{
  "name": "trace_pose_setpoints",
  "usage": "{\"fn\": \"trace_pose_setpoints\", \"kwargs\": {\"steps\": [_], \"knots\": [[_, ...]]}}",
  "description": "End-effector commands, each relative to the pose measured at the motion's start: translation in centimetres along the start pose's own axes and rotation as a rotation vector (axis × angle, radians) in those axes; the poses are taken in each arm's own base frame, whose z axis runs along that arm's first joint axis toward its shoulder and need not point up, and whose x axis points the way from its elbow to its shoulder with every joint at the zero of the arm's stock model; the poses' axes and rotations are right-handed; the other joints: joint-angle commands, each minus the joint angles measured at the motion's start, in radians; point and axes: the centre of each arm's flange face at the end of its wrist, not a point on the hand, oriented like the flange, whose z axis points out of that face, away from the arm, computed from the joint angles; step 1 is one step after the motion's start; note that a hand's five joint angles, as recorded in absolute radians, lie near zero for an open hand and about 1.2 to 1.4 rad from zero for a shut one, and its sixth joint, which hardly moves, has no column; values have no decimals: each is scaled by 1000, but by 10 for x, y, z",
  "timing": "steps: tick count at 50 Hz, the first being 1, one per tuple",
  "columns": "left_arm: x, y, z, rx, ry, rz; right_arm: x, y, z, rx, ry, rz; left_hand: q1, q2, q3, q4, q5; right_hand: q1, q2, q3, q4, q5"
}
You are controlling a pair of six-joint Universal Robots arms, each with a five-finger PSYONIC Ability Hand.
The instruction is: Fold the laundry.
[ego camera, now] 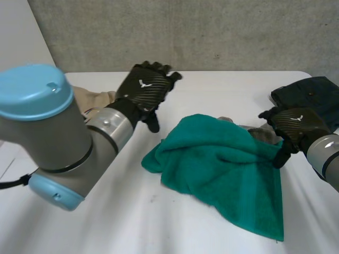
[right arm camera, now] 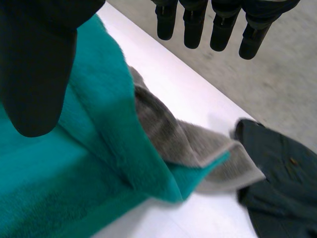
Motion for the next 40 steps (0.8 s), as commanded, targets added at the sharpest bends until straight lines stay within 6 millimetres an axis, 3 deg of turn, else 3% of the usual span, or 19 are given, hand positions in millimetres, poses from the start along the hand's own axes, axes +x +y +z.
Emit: {"fn": "trace_pose_setpoints", "kwargs": {"steps": [1, 5, 10, 15, 20, 22, 26, 27, 30, 31, 33, 34, 38, 40], "knots": [[38, 16, 31, -23, 144, -5, 2, 19, 4, -51, 58, 44, 9, 9, 3, 10, -10, -44, -29, -28, -30, -45], [54, 41, 47, -114, 174, 2, 1, 30, 9, -67, 62, 39, 21, 20, 14, 22, 2, -44, -29, -28, -30, -45], [59, 71, 63, -210, 161, 21, 1, 40, 12, -88, 64, 13, 296, 296, 290, 297, 277, -44, -29, -28, -30, -45], [68, 76, 67, -208, 192, 27, 2, 41, 13, -84, 71, -22, 505, 504, 498, 506, 486, -44, -29, -28, -30, -45], [70, 66, 64, -175, 218, 33, 5, 41, 14, -78, 81, -39, 1193, 1193, 1186, 1194, 1174, -44, -29, -28, -30, -45], [65, 62, 66, -165, 197, 43, 6, 41, 14, -78, 84, -41, 1195, 1195, 1188, 1196, 1176, -44, -29, -28, -30, -45], [20, 36, 69, -138, 23, 71, 10, 40, 17, -66, 96, -42, 1195, 1195, 1188, 1196, 1176, -44, -29, -28, -30, -45], [-15, 18, 68, -115, -104, 71, 11, 39, 17, -61, 100, -41, 1195, 1195, 1188, 1196, 1176, -44, -29, -28, -30, -45], [-79, -14, 64, -34, -316, 62, 12, 37, 18, -55, 101, -43, 1195, 1195, 1188, 1196, 1176, -44, -29, -28, -30, -45], [-122, -35, 60, 54, -443, 62, 12, 36, 19, -51, 100, -44, 1195, 1195, 1188, 1196, 1176, -44, -29, -28, -30, -45], [-163, -52, 54, 135, -548, 78, 11, 35, 20, -49, 98, -45, 1195, 1195, 1188, 1196, 1176, -44, -29, -28, -30, -45], [-199, -64, 48, 204, -628, 98, 10, 35, 21, -48, 93, -48, 1195, 1195, 1188, 1196, 1176, -44, -29, -28, -30, -45], [-262, -70, 33, 238, -730, 147, 5, 33, 23, -46, 79, -56, 1195, 1195, 1188, 1196, 1176, -44, -29, -28, -30, -45], [-278, -65, 28, 215, -745, 158, 2, 33, 23, -44, 71, -62, 1195, 1195, 1188, 1196, 1176, -44, -29, -28, -30, -45]]}}
